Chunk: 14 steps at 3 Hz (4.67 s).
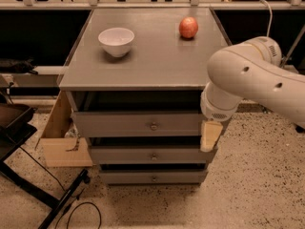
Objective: Open top drawer
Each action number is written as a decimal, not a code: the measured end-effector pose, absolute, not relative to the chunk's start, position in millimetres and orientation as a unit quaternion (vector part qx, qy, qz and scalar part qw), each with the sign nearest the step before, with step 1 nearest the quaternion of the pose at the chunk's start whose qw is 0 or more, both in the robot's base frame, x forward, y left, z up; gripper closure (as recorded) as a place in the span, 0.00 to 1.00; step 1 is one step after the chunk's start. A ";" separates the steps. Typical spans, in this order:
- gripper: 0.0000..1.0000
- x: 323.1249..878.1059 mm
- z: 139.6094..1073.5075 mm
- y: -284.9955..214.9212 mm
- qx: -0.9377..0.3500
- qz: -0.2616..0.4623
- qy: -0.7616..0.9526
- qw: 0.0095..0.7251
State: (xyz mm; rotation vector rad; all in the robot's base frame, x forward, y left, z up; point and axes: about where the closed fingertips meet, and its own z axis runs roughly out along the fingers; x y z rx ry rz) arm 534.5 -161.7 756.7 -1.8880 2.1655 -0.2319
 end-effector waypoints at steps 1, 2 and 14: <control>0.00 568.3 717.3 -155.9 -0.643 -0.083 0.749 0.136; 0.00 587.0 695.0 -150.9 -0.641 -0.081 0.751 0.138; 1.00 564.7 673.5 -151.1 -0.641 -0.048 0.757 0.115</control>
Offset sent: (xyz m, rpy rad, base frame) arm 0.0756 0.0164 -0.0866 0.0211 -0.0183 -0.0220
